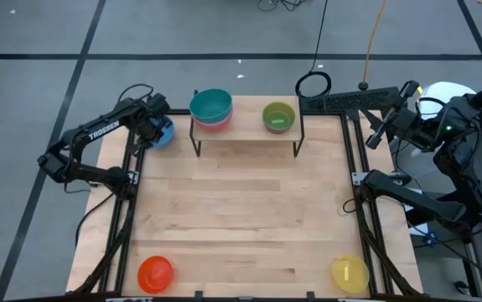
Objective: Place and stack bowls onto a shelf
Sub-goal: Stack the blue bowl on top of the dark green bowl on the shelf
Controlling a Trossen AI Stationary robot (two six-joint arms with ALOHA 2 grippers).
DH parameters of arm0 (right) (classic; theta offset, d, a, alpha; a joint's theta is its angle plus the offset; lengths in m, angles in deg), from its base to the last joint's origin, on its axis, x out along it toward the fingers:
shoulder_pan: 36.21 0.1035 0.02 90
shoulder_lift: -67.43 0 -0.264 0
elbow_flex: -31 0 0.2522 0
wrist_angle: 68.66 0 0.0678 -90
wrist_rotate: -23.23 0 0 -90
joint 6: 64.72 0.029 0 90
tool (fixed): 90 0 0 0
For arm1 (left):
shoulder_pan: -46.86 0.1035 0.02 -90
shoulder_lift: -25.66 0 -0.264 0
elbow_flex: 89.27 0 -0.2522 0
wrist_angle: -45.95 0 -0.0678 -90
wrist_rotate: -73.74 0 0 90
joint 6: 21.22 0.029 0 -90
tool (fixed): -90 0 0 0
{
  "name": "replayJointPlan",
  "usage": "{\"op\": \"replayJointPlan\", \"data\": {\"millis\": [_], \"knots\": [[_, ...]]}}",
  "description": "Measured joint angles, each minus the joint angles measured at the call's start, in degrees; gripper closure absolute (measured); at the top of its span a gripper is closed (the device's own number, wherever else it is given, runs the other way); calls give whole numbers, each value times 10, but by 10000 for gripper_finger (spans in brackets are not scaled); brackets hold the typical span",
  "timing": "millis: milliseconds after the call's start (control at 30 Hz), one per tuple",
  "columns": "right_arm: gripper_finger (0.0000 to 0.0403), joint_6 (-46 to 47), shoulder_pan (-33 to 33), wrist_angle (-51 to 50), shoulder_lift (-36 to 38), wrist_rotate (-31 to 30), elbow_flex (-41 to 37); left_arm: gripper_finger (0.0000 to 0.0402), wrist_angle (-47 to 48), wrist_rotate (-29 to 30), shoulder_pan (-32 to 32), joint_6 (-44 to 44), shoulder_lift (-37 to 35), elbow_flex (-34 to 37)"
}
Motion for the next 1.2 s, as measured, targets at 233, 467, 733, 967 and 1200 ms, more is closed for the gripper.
{"op": "replayJointPlan", "data": {"millis": [233,467,733,967,1200], "knots": [[277,1,0,0,0,0,0,321,3,-26,3,-17,0,5],[277,1,0,0,0,0,0,321,3,-21,3,-54,0,5],[277,1,0,0,0,0,0,321,3,-5,3,-112,0,5],[277,1,0,0,0,0,0,321,4,-5,3,-112,0,7],[277,-5,0,0,0,0,0,321,-12,-19,3,-115,0,51]]}}
